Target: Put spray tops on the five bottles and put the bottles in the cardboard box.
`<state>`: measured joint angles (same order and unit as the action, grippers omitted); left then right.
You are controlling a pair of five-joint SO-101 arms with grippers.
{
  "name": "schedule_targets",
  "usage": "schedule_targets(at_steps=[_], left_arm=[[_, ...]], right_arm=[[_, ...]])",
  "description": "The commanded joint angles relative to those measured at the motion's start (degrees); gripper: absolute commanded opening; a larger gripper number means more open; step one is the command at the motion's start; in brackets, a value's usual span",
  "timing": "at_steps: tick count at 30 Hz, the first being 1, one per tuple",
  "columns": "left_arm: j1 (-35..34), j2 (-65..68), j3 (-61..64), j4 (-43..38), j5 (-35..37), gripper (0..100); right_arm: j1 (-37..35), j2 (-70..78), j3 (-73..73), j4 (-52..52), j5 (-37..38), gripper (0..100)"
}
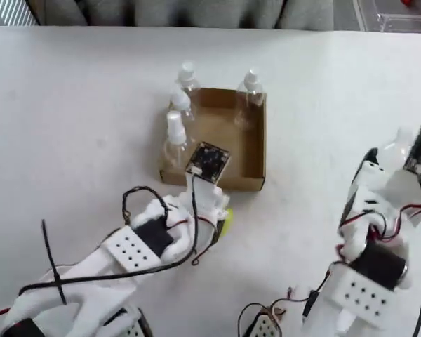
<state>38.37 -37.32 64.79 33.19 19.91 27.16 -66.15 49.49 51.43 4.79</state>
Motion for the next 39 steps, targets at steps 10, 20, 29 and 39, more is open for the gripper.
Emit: schedule_targets(at_steps=[10,20,29,39], left_arm=[[-4.4,-4.5,-0.3,-1.6,-0.9,2],[-6.0,-4.6,-0.1,-1.7,-1.0,2],[-6.4,-10.9,0.2,-3.3,-1.0,2],[-13.3,-43.5,-1.5,2.1,-1.0,2]], right_arm=[[-17.8,-17.3,12.5,-22.4,-11.2,1.5],[-28.8,-37.8,29.9,-28.0,-12.0,1.5],[-34.9,-37.3,34.3,-28.6,-11.8,1.5],[-38.6,-37.3,34.9,-23.2,-11.8,1.5]])
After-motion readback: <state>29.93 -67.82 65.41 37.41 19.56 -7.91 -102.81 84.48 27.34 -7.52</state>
